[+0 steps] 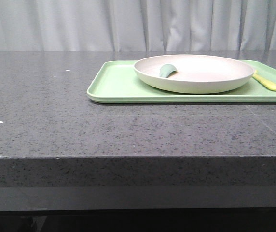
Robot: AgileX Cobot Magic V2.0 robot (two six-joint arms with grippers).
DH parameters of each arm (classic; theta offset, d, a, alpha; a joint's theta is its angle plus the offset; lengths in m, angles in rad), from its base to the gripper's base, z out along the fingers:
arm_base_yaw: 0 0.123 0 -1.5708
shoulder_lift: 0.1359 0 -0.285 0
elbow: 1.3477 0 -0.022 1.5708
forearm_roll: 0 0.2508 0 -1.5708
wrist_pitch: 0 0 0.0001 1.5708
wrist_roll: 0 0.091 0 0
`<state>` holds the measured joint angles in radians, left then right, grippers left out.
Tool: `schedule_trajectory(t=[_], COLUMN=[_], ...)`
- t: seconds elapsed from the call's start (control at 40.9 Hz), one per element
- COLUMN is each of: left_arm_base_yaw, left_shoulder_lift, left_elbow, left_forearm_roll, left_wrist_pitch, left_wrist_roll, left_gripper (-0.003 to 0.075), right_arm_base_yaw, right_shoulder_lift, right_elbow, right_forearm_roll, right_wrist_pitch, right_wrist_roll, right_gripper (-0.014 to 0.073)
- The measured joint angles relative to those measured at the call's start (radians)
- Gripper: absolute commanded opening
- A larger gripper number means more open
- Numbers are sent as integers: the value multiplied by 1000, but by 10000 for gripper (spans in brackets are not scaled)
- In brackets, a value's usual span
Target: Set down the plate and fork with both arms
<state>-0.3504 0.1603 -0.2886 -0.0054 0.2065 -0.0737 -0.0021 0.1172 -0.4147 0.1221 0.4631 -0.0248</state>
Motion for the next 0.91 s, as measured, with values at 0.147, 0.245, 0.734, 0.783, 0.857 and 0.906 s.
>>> schedule_trajectory(t=[0.147,0.245,0.734,0.783,0.857,0.906], left_arm_base_yaw=[102,170,280,280,280,280], left_shoulder_lift=[-119,-165,-166,-166,-166,-166], left_elbow=[99,155,294,294,294,294], left_forearm_roll=[-1,-1,-1,-1,-1,-1], left_wrist_pitch=[-34,-40,-128,-128,-128,-128], left_wrist_roll=[1,3,5,5,5,5], left_gripper=[-18,-18,-18,-18,-18,-18], right_arm_base_yaw=[0,0,0,0,0,0], right_shoulder_lift=[0,0,0,0,0,0], right_elbow=[0,0,0,0,0,0], right_forearm_roll=[0,0,0,0,0,0], right_wrist_pitch=[0,0,0,0,0,0], right_wrist_roll=[0,0,-2,-2,-2,-2], right_gripper=[-67,-67,-67,-67,-67,-67])
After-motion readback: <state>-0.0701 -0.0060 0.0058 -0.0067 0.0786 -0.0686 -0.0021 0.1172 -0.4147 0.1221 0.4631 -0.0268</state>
